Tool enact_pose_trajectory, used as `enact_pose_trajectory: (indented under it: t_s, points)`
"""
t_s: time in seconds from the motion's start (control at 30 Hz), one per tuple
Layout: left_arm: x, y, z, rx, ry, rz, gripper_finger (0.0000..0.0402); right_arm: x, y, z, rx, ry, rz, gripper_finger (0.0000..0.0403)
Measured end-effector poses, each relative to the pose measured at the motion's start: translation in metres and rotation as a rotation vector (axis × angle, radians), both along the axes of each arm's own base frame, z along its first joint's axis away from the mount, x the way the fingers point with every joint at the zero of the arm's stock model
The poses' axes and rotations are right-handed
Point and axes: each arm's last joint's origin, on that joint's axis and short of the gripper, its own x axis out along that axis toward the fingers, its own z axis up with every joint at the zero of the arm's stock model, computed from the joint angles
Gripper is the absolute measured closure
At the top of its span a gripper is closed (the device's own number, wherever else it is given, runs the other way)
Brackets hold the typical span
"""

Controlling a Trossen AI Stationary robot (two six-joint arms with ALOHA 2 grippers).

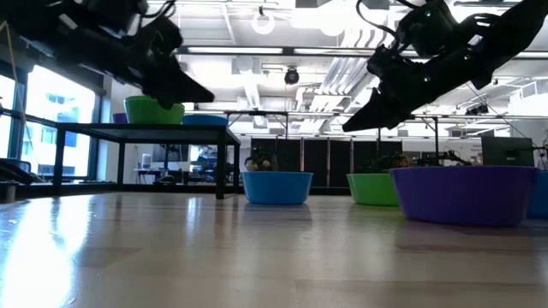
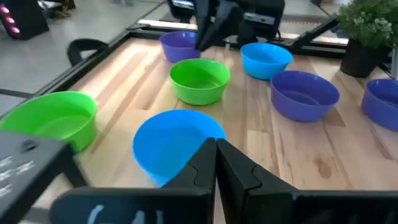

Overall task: Pick & Place Mini bowls
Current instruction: Stack the blue bowl on top of the blue bowl on the shelf

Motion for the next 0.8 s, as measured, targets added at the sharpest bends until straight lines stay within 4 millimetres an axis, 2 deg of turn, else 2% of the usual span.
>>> enact_pose_trajectory:
  t_s: [0.23, 0.4, 0.57, 0.7, 0.8]
  points:
    - [0.043, 0.002, 0.004, 0.034, 0.112, 0.021, 0.0397, 0.000, 0.000, 0.000, 0.000, -0.004, -0.008, 0.0375]
    - [0.072, 0.006, 0.011, 0.036, 0.278, 0.049, 0.0389, 0.000, 0.000, 0.000, 0.043, -0.015, -0.017, 0.0372]
    - [0.096, 0.007, 0.015, 0.005, 0.417, -0.004, 0.0351, 0.001, 0.005, 0.000, 0.039, -0.011, -0.027, 0.0371]
    - [0.112, 0.007, 0.004, -0.014, 0.506, -0.050, 0.0309, 0.002, 0.010, 0.000, 0.004, -0.001, -0.008, 0.0370]
    - [0.124, 0.005, -0.001, -0.009, 0.506, -0.106, 0.0285, 0.002, 0.011, 0.000, -0.008, 0.002, 0.002, 0.0370]
